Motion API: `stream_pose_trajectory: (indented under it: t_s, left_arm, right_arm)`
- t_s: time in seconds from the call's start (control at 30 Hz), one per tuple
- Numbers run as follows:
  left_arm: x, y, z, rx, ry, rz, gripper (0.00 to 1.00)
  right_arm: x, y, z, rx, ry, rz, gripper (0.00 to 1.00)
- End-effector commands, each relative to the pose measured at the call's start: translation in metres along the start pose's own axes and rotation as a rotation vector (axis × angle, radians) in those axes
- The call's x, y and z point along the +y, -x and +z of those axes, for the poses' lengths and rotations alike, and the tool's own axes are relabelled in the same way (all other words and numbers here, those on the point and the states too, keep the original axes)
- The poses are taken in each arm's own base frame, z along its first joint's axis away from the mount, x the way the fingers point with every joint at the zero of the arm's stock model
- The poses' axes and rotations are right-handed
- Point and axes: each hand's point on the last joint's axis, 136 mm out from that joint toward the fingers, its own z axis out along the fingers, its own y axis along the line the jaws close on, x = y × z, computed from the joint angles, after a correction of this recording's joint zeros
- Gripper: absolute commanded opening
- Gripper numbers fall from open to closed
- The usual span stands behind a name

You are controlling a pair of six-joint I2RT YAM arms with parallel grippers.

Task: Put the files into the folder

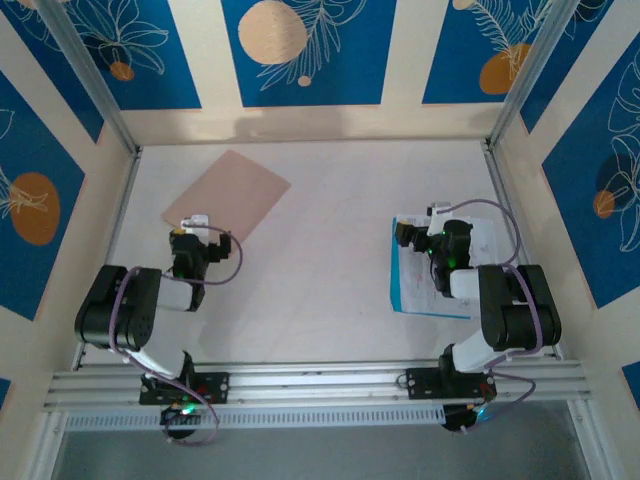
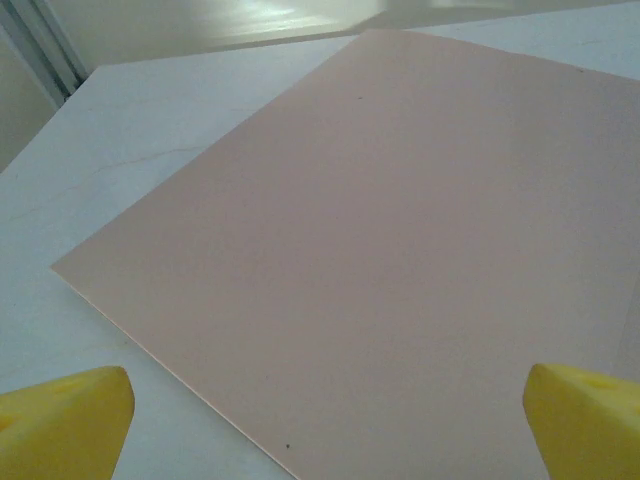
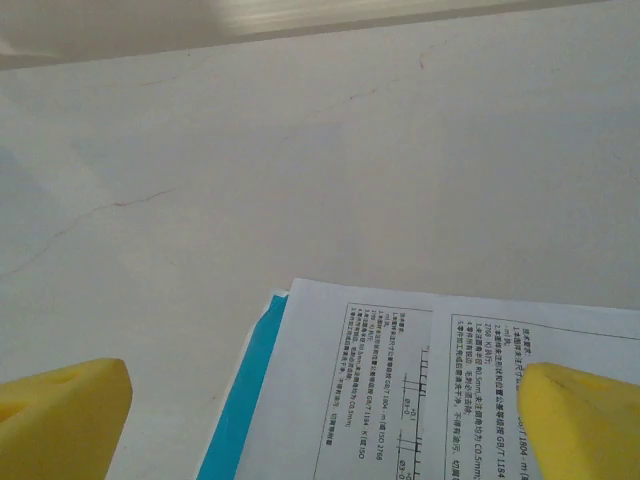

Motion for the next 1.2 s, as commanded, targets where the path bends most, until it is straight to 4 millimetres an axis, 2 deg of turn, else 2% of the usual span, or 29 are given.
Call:
stream_pose_trajectory:
  t_s: [0.0, 0.7, 0.8, 0.9, 0.93, 0.97, 1.0, 1.07, 1.1, 1.13, 1.17]
  left_arm:
    - [0.001, 0.013, 0.002, -0.033, -0.008, -0.012, 1.0]
    - [0.001, 0.014, 0.001, -0.036, -0.009, -0.013, 1.0]
    - [0.009, 0.02, -0.011, -0.093, 0.025, -0.033, 1.0]
    - [0.017, 0.036, -0.034, -0.153, 0.088, -0.033, 1.0]
    - [0.015, 0.043, -0.04, -0.15, 0.098, -0.008, 1.0]
    - [0.012, 0.054, -0.044, -0.147, 0.1, 0.015, 1.0]
    - [0.012, 0.063, -0.045, -0.138, 0.111, -0.012, 1.0]
    - [0.005, 0.067, -0.049, 0.053, 0.061, -0.182, 1.0]
    - [0.004, 0.069, -0.055, 0.125, 0.058, -0.255, 1.0]
    - [0.003, 0.082, -0.052, 0.099, 0.042, -0.331, 1.0]
    - [-0.004, 0.089, -0.045, 0.109, -0.023, -0.391, 1.0]
  right_arm:
    - [0.002, 0.008, 0.001, -0.018, 0.017, -0.021, 0.99]
    - [0.001, 0.007, 0.001, -0.02, 0.014, -0.021, 0.99]
    - [-0.002, 0.019, -0.009, -0.047, -0.02, -0.009, 0.99]
    - [-0.002, 0.049, -0.028, -0.067, -0.071, -0.003, 0.99]
    - [0.0, 0.062, -0.035, -0.083, -0.079, 0.039, 0.99]
    - [-0.003, 0.076, -0.044, -0.076, -0.109, 0.166, 0.99]
    - [-0.008, 0.076, -0.049, -0.02, -0.142, 0.341, 0.99]
    - [-0.009, 0.067, -0.063, 0.181, -0.196, 0.675, 0.99]
    - [-0.003, 0.059, -0.064, 0.258, -0.177, 0.758, 0.99]
    - [0.011, 0.063, -0.057, 0.297, -0.065, 0.77, 0.91]
    - [0.023, 0.068, -0.053, 0.33, -0.004, 0.765, 0.76]
